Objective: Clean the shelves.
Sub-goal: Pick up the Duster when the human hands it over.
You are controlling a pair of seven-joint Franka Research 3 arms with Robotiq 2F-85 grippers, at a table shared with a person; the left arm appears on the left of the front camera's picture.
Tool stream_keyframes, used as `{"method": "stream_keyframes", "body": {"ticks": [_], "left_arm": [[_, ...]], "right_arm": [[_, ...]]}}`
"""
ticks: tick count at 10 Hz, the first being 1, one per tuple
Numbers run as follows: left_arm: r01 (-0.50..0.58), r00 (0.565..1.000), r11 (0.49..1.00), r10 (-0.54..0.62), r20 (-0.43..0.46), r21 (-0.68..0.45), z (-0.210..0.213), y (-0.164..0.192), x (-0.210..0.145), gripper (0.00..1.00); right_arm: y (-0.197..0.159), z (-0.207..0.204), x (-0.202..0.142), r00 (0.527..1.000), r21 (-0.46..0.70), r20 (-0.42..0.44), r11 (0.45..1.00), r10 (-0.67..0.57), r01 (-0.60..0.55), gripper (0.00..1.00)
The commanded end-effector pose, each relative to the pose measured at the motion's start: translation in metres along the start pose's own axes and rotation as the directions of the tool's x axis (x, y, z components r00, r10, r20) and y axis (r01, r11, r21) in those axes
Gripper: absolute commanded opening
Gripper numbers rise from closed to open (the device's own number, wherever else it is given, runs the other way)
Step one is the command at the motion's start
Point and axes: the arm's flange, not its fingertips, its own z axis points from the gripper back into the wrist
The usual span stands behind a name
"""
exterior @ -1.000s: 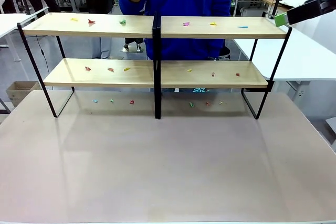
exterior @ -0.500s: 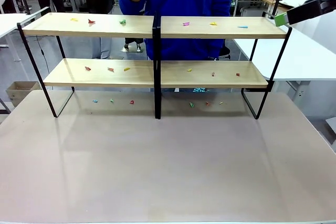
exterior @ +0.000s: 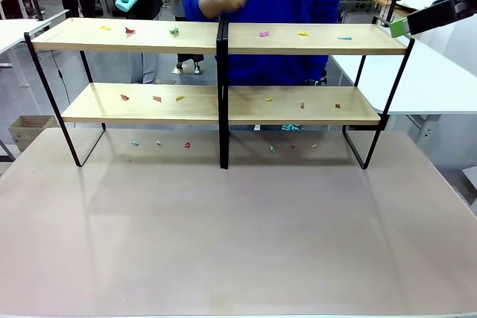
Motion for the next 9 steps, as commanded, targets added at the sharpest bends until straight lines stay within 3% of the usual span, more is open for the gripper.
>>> {"method": "stream_keyframes", "body": {"ticks": [1,3,6,9], "left_arm": [[0.101,0.992,0.995,-0.103,-0.076,-0.024,0.021,-0.024,-0.030,0.00],[0.258,0.938,0.964,-0.234,-0.255,0.069,0.088,-0.063,-0.087,0.00],[0.314,0.886,0.932,-0.220,-0.409,0.179,0.215,-0.098,-0.183,0.00],[0.281,0.946,0.865,-0.176,-0.273,0.416,0.282,-0.132,-0.283,0.00]], "right_arm": [[0.000,0.000,0.000,1.000,0.004,0.002,1.000,-0.007,0.007,1.00],[0.000,0.000,0.000,1.000,0.004,0.002,1.000,-0.007,0.007,1.00],[0.000,0.000,0.000,1.000,0.004,0.002,1.000,-0.007,0.007,1.00],[0.000,0.000,0.000,1.000,0.004,0.002,1.000,-0.007,0.007,1.00]]}}
